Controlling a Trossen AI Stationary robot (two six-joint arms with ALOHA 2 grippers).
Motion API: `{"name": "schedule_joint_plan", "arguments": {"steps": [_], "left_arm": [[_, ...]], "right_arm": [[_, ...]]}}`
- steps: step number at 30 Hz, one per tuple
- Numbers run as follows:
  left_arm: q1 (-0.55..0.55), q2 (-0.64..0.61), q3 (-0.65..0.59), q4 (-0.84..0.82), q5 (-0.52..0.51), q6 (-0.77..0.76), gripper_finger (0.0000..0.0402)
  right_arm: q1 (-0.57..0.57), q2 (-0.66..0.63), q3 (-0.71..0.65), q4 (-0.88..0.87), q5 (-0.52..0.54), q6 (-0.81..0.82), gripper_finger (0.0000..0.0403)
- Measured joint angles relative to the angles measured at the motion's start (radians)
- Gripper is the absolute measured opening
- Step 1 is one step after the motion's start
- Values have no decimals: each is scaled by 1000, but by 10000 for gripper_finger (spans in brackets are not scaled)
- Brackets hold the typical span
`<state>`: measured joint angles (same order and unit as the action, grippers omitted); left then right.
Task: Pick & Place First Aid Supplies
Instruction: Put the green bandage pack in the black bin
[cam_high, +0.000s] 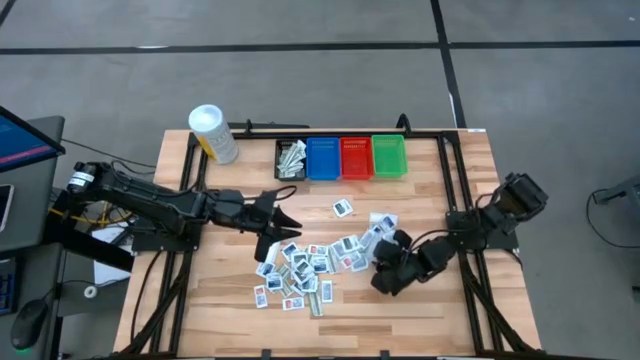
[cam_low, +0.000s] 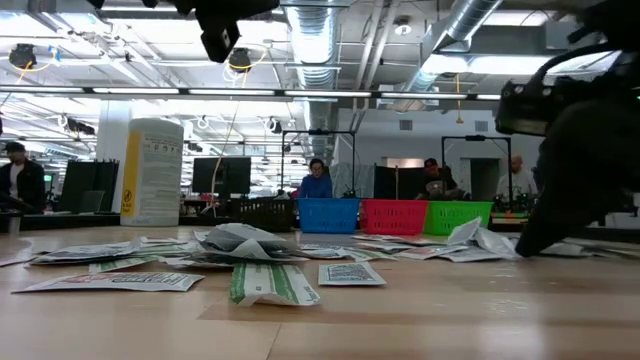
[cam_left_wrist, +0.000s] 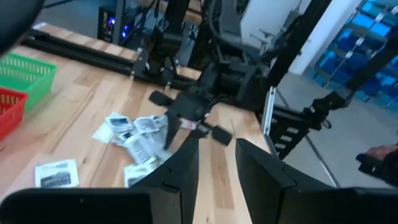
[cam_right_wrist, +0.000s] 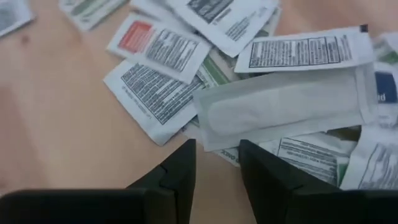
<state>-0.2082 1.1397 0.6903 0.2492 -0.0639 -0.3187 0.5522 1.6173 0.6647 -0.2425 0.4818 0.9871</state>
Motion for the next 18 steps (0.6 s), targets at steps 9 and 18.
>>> {"name": "schedule_joint_plan", "arguments": {"steps": [9, 18], "left_arm": [[0, 0, 0, 14, -1, 0, 106], [0, 0, 0, 27, -14, 0, 106]], "right_arm": [[-34, -49, 4, 12, -13, -200, 118], [-38, -50, 26, -29, -47, -455, 128]]}}
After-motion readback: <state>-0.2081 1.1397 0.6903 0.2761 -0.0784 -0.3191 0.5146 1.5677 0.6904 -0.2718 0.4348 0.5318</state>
